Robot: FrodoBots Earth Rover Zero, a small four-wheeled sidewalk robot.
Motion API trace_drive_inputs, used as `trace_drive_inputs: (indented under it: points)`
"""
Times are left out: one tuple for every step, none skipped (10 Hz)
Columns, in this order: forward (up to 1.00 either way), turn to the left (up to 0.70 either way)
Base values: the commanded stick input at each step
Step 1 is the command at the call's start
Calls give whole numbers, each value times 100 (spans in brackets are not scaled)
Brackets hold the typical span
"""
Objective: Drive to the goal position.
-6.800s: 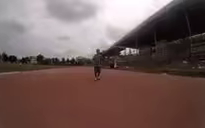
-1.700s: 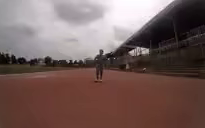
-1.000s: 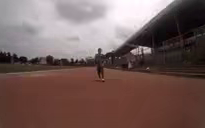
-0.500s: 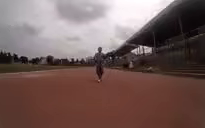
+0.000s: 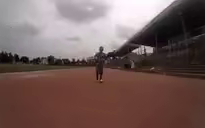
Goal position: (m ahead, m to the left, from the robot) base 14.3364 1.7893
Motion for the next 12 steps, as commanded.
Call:
trace_drive_inputs:
  points:
    - [70,0]
    - [70,0]
    - [70,0]
    - [70,0]
    - [70,0]
    - [70,0]
    - [70,0]
    - [70,0]
    - [70,0]
    - [70,0]
    - [70,0]
    - [70,0]
